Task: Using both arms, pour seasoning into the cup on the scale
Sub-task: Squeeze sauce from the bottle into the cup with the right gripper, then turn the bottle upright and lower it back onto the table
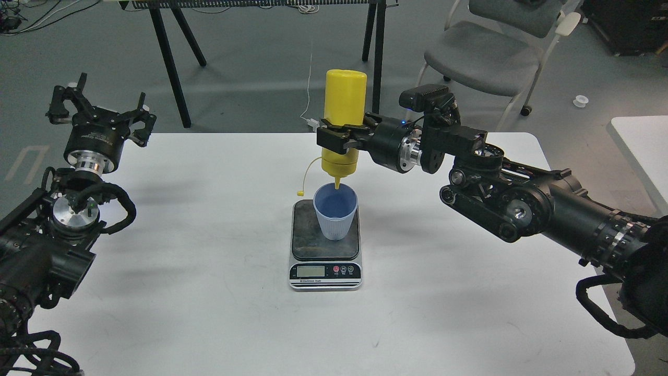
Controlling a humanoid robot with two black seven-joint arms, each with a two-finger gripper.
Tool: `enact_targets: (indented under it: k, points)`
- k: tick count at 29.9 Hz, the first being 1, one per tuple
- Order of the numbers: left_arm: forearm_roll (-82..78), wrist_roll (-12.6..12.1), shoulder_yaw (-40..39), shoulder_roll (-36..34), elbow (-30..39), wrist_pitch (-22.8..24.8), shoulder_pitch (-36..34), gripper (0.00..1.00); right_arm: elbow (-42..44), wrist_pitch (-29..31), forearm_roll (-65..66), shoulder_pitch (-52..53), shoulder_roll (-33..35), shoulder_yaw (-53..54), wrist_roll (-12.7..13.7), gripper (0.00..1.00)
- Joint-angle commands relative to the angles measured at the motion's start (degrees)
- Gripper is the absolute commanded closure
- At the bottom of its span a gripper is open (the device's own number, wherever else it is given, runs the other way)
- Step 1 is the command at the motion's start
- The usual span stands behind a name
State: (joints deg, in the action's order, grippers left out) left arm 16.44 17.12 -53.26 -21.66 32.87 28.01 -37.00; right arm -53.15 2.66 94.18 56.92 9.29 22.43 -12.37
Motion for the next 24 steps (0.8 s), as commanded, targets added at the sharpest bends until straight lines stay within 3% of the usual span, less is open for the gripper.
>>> enact_targets:
  k: [1,6,14,19,24]
  points:
    - [0.00,0.02,0.08,-0.04,0.09,-0.01,0.00,0.00,-0.29,-0.47,-1.10,-1.36,0.64,2.34,-0.81,0.58]
    - [0.00,0.02,0.08,-0.66,0.18,-0.01,0.00,0.00,-5.38,0.59,-16.27,-5.93,5.55,7.80,-1.78,0.58]
    - [-0.09,0.02,0.52,-0.05,0.36,-0.01,-0.09,0.00,-16.55,0.68,-52.40,-10.76,19.88,11.84,-2.48,0.58]
    - [-0.09,0.02,0.61,0.65,0.44,-0.01,-0.26,0.00,-16.64,2.07,-64.97,-18.05,21.12,15.70,-5.03,0.58]
    - [-0.18,0.02,0.70,0.66,0.44,-0.06,-0.35,0.00,-16.20,10.94,-83.52,-27.46,20.24,21.85,-5.21,0.58]
